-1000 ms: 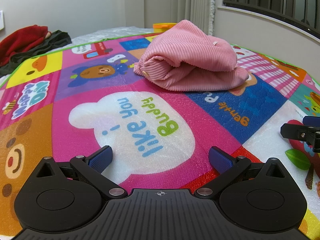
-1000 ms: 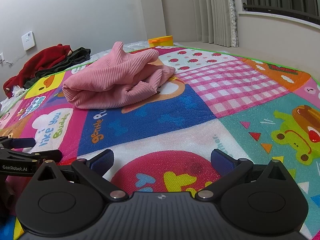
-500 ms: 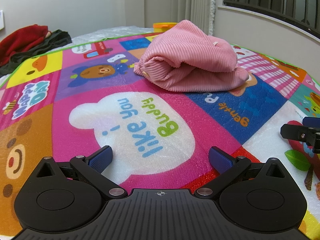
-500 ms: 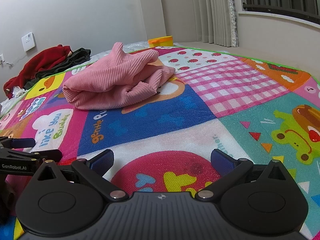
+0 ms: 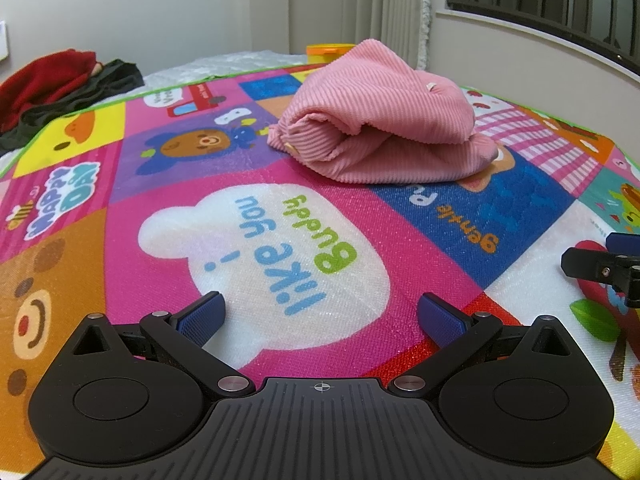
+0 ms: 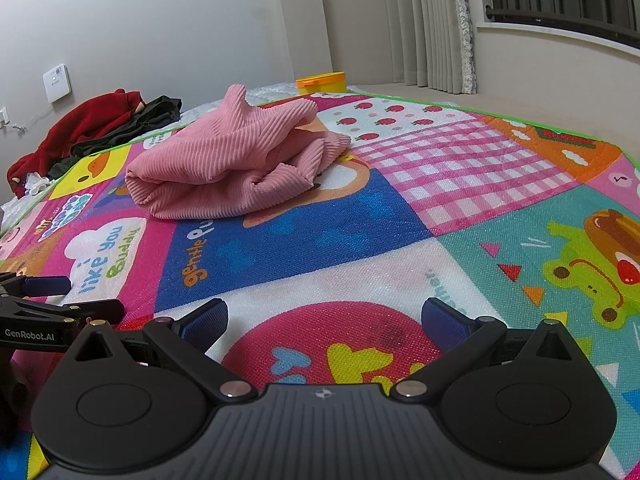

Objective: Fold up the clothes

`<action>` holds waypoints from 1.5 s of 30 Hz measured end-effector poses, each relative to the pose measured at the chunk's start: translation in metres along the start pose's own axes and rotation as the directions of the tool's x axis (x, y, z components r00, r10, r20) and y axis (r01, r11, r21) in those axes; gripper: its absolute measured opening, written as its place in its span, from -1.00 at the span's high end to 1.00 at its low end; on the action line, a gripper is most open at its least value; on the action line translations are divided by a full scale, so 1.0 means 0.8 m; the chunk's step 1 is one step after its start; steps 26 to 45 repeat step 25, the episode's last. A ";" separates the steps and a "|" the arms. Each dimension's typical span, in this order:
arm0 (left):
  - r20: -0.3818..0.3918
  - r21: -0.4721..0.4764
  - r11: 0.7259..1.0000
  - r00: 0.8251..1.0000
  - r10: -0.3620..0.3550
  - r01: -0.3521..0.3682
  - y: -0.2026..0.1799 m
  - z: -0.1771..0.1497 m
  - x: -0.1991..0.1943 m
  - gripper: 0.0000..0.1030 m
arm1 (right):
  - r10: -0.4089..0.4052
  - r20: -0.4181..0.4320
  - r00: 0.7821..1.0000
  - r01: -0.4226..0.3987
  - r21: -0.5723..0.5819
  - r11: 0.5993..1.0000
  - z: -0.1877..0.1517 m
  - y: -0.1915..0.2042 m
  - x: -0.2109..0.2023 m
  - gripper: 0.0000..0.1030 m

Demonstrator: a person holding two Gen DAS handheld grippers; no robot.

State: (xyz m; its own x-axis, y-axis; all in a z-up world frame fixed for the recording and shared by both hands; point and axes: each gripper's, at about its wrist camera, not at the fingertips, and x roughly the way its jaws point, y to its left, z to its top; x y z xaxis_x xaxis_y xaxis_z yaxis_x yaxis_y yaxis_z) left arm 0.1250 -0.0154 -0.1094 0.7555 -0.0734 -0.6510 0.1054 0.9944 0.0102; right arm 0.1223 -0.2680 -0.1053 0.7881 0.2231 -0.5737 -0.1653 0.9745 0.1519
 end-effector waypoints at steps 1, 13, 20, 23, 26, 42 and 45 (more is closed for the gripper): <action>0.000 0.000 1.000 1.000 0.000 0.000 0.000 0.000 0.000 -1.00 | 0.000 -0.001 1.000 0.000 0.000 1.000 0.000 0.000 0.000 -1.00; 0.001 -0.006 1.000 1.000 -0.002 0.002 0.001 0.000 0.000 -1.00 | -0.021 -0.030 0.999 0.021 -0.029 0.999 0.004 0.006 0.002 -1.00; 0.001 -0.006 1.000 1.000 -0.003 0.003 0.002 0.000 0.000 -1.00 | 0.124 -0.080 0.989 -0.129 -0.062 0.990 0.020 -0.009 -0.005 -1.00; 0.001 -0.006 1.000 1.000 -0.002 0.002 0.002 0.000 0.000 -1.00 | 0.176 -0.150 0.973 -0.199 -0.156 0.968 0.027 -0.010 -0.014 -1.00; 0.001 -0.006 1.000 1.000 -0.003 0.003 0.001 0.001 0.000 -1.00 | 0.181 -0.196 0.964 -0.227 -0.245 0.942 0.030 -0.008 -0.026 -1.00; 0.001 -0.006 1.000 1.000 -0.003 0.003 0.001 0.001 0.000 -1.00 | 0.181 -0.196 0.964 -0.227 -0.245 0.942 0.030 -0.008 -0.026 -1.00; 0.001 -0.006 1.000 1.000 -0.003 0.003 0.001 0.001 0.000 -1.00 | 0.181 -0.196 0.964 -0.227 -0.245 0.942 0.030 -0.008 -0.026 -1.00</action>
